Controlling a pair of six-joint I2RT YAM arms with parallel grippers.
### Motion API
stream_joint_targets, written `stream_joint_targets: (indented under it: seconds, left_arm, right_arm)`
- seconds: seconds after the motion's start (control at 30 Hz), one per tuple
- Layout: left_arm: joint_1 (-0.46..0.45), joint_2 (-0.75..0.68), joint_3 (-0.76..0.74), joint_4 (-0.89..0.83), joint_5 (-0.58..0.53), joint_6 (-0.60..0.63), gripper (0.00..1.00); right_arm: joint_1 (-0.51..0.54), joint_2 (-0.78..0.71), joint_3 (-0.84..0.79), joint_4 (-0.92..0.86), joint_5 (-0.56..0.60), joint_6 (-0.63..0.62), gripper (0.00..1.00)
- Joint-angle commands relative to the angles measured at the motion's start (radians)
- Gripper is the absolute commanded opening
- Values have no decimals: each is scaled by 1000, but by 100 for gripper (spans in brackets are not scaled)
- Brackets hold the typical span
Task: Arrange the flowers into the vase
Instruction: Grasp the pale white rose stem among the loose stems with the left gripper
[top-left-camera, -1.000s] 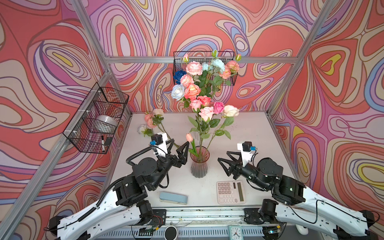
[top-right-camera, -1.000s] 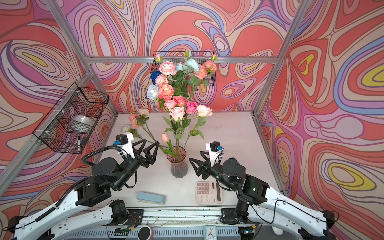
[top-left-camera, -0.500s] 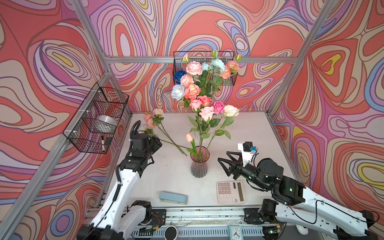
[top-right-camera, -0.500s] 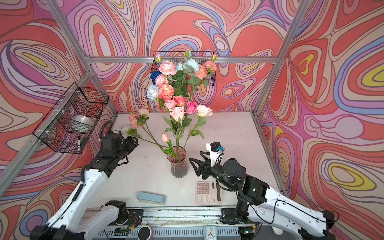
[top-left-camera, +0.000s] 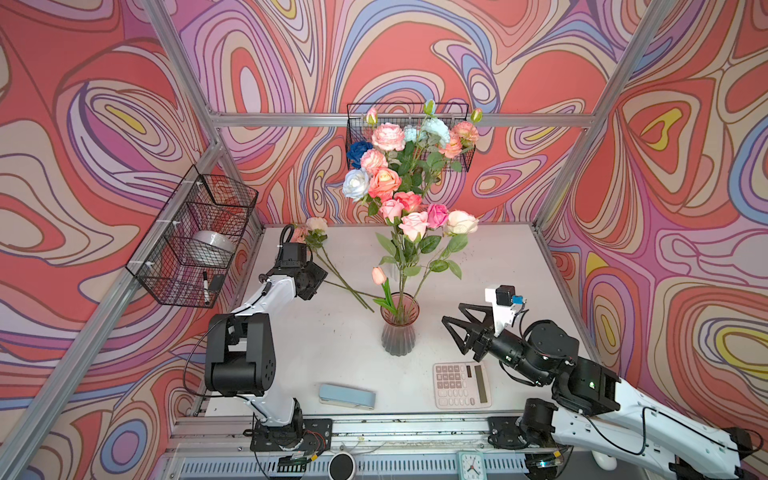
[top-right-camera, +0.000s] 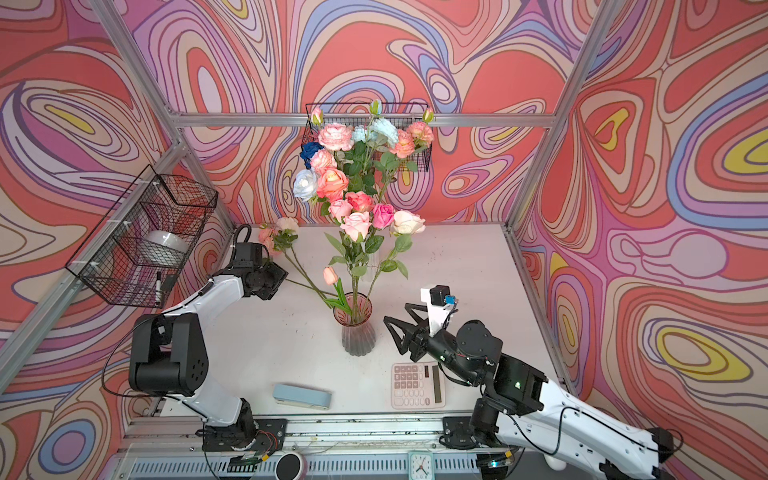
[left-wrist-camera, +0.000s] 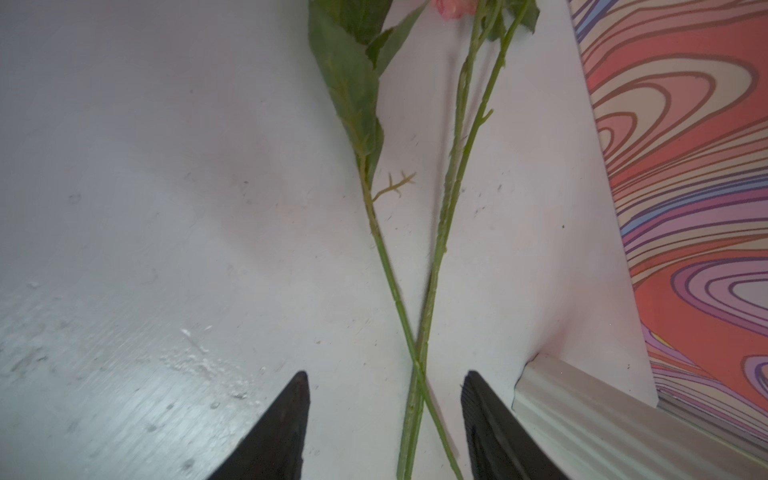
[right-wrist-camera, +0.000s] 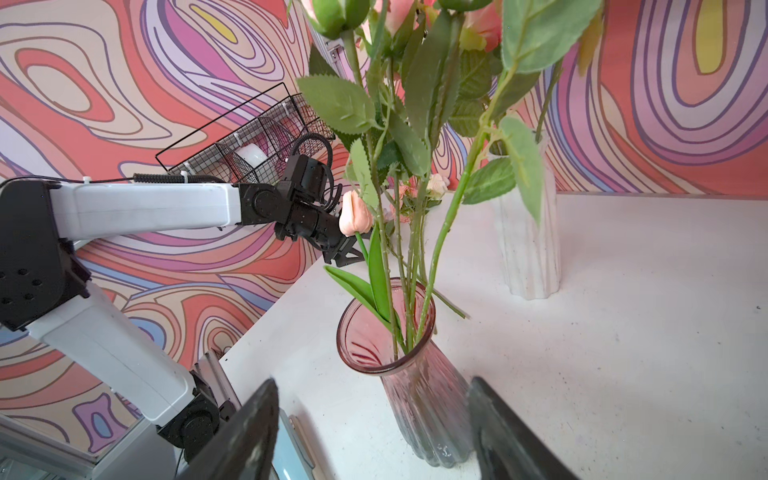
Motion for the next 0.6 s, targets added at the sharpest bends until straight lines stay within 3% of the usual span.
stream_joint_targets:
  seconds: [0.0,0.07,0.3,0.57]
  left_arm:
    - [4,72,75,-66,-32,-63,61]
    - [4,136,132,-107,-32,-61,59]
    - [1,233,161,26,10,-56,57]
    - [-10,346,251,33,31,-30,52]
  right_arm:
    - [2,-10,-17,-18,30,-16,74]
    - [2,-13,-16,-23,35,-23,74]
    - [1,-7,-13,-45,50,-42,74]
    - [2,40,-2,-40,58,-61,74]
